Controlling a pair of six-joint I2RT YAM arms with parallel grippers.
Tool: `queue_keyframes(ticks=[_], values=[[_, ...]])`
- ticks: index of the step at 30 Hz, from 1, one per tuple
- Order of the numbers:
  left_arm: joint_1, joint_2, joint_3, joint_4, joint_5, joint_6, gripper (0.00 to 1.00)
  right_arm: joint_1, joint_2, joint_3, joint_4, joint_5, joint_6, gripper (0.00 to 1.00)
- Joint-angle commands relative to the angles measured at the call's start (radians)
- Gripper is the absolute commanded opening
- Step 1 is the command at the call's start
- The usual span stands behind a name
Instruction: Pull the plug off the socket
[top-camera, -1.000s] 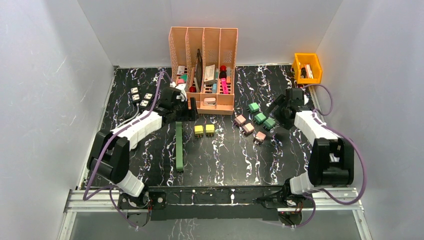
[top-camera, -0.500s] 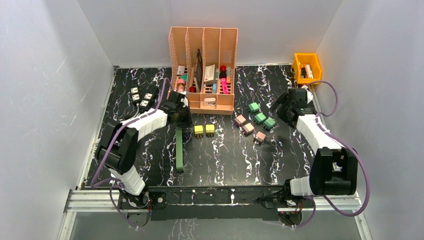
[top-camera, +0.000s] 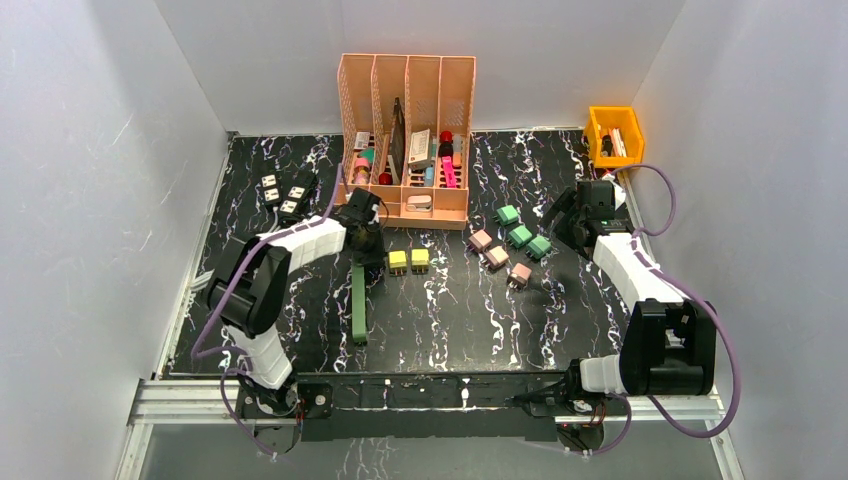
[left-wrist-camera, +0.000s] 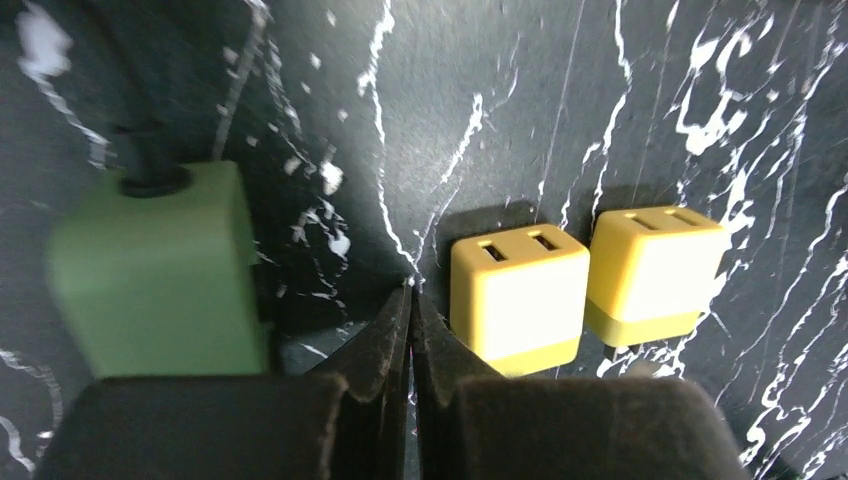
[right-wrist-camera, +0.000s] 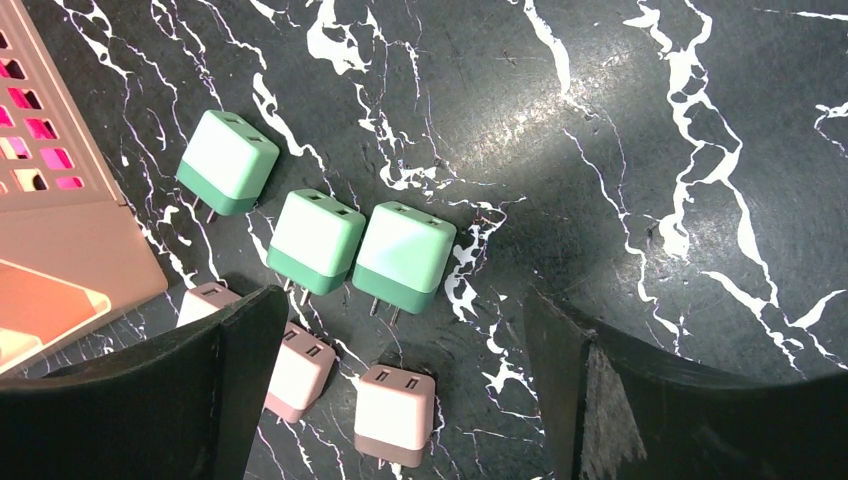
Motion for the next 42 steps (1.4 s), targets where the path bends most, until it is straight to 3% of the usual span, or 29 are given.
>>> queue_keyframes(ticks=[1,23,41,42], values=[[-0.039,0.032,0.029,-0.011,0.019,-0.03,0.0,-0.003,-0.037,-0.008,0.036,0.013,-0.016,0.95],[-0.072,0.081,0.093,0.027,0.057,-0.047,0.0,-0.003,-0.054,-0.012,0.036,-0.008,-0.038,0.96],[-0.109,0.083,0.13,0.077,0.028,-0.061,0.0,-0.004,-0.078,-0.006,0.06,-0.151,-0.069,0.98],[-0.109,0.074,0.134,0.072,0.014,-0.049,0.1,-0.003,-0.081,-0.004,0.06,-0.159,-0.069,0.98]])
